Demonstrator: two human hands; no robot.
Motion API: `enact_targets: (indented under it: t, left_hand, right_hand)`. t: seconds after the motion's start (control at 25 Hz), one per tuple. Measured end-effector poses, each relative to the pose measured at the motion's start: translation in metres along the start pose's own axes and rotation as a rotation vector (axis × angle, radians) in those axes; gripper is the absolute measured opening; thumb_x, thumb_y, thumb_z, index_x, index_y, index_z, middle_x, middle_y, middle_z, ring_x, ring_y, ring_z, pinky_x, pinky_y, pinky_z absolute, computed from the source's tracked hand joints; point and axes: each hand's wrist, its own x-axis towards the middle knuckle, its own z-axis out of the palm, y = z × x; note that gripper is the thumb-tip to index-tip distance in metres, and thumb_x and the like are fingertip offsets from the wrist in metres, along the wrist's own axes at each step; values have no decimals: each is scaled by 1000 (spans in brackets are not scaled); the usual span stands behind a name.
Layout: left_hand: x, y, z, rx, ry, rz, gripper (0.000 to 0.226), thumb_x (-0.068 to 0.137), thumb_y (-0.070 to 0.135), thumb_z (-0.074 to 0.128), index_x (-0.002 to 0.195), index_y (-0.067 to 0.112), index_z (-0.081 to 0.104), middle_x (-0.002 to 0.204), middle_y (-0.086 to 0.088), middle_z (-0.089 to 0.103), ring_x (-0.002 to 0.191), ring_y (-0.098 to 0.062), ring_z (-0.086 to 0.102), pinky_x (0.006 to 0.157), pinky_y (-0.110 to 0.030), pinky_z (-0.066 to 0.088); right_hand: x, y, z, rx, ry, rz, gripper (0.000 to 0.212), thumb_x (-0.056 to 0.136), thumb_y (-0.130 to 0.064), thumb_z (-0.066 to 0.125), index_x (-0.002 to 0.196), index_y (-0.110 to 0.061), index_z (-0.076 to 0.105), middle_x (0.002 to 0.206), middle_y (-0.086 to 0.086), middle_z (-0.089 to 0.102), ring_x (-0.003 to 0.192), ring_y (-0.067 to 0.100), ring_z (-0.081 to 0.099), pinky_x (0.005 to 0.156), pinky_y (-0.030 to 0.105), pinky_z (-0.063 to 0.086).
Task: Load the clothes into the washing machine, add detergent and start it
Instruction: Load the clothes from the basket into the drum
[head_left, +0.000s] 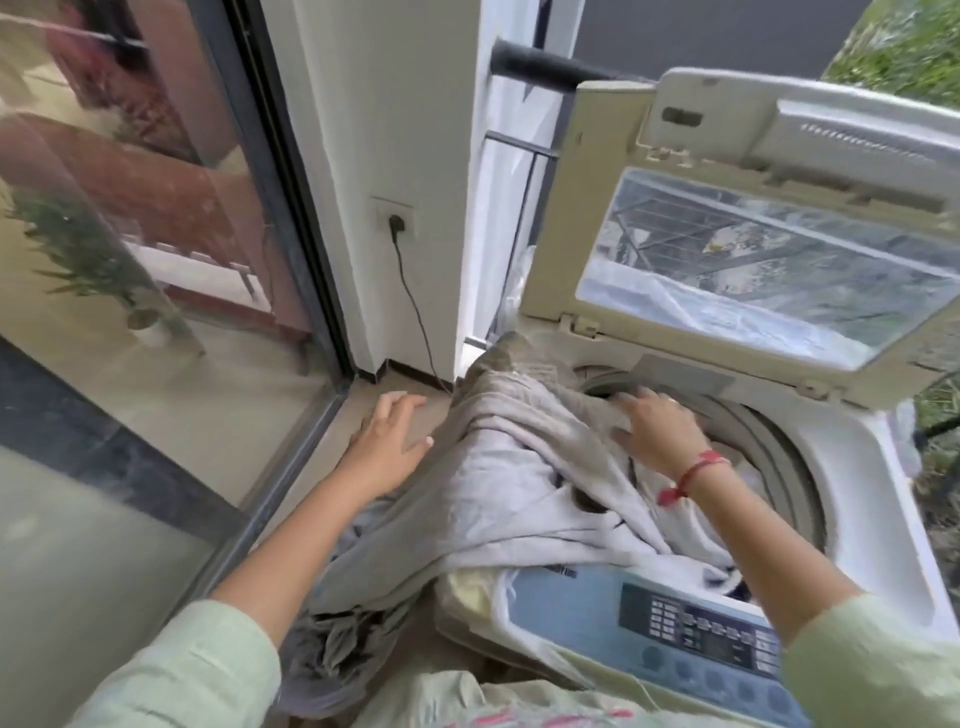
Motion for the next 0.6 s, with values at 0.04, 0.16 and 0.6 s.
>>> enact_targets:
  t: [0.04,0.16,0.6]
  left_hand:
    - [-13,-16,-2,15,-23,-46,59,88,34,58,139,24,30,143,-1,21,133,-26,29,109,-45,30]
    - [-56,-55,-5,58,-176,-172,93,74,42,73,146,26,15,150,-2,8,140,-28,14,110,-43,27]
    - [-100,-79,78,-41,-313,-390,134,63,51,78,142,31,-28,155,-5,-24,144,-29,-13,115,-54,4]
  right_hand:
    - [9,-46,-8,73,118,-177,49,85,-46,56,130,-28,50,133,6,50,118,29,51,98,40,42]
    - [41,-162,-31,19,104,-460,74,79,-69,50,139,-26,42,148,11,34,136,29,32,115,47,18]
    - [-16,-243,-7,-494,-541,-640,73,70,-81,45,107,-20,61,97,5,66,82,18,63,73,28,42]
